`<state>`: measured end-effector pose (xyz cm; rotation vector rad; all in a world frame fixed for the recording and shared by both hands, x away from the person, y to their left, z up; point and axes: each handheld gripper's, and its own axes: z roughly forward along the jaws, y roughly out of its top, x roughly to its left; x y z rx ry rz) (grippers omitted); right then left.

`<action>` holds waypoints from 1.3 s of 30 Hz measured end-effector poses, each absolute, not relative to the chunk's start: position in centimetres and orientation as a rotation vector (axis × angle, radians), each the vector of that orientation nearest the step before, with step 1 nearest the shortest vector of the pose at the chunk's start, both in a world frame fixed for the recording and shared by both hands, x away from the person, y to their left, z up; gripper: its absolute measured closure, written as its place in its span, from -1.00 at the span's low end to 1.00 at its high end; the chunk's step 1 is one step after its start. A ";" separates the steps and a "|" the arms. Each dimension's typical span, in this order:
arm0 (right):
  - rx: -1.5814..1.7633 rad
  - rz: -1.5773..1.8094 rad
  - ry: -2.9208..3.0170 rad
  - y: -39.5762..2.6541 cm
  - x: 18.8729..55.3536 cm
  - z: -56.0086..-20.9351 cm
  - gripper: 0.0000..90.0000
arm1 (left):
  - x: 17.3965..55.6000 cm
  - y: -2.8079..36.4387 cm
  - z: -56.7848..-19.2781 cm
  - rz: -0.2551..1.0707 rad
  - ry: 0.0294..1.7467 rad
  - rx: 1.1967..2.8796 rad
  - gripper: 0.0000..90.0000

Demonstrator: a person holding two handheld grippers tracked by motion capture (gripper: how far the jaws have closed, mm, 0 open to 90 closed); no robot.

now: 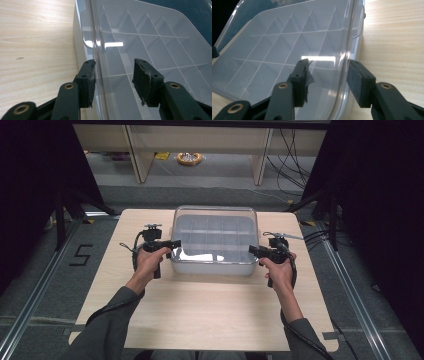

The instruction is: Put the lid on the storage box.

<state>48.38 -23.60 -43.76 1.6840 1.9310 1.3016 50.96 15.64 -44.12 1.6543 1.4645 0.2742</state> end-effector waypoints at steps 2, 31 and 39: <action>1.675 1.287 1.926 -23.6 48.5 -43.9 0.20 | 51.0 15.6 -44.2 0.279 1.462 1.650 0.15; 1.690 1.304 1.891 -23.2 48.2 -44.5 0.16 | 50.2 15.0 -44.8 0.367 1.423 1.619 0.03; 1.651 1.319 1.905 -23.4 48.2 -44.6 0.16 | 50.6 15.3 -44.5 0.344 1.408 1.675 0.03</action>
